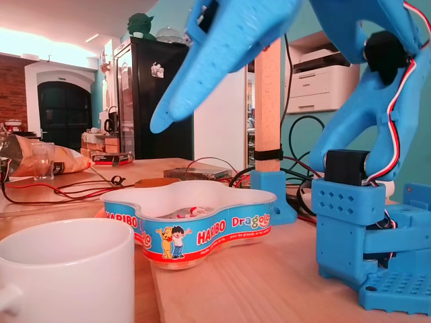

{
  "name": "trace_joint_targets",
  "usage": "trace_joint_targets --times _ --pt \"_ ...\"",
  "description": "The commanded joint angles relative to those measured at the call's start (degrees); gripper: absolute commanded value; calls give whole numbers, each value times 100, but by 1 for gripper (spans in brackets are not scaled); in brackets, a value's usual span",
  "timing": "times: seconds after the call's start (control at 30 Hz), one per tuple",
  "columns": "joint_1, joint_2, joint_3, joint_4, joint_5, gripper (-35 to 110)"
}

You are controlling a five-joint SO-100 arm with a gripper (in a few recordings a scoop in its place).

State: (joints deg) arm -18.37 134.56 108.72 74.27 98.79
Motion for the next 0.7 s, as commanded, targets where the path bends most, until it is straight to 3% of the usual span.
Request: trace_joint_targets --times 0.0,0.3,0.43,0.53,0.67 --pt "580 765 765 -870 -1274 29" --pt "1547 2813 2979 -4693 -7014 29" --pt "1538 3419 4025 -6258 -8930 29" --pt "1538 3771 4904 -7198 -9729 29" --pt "1538 4140 6003 -8156 -9782 29"
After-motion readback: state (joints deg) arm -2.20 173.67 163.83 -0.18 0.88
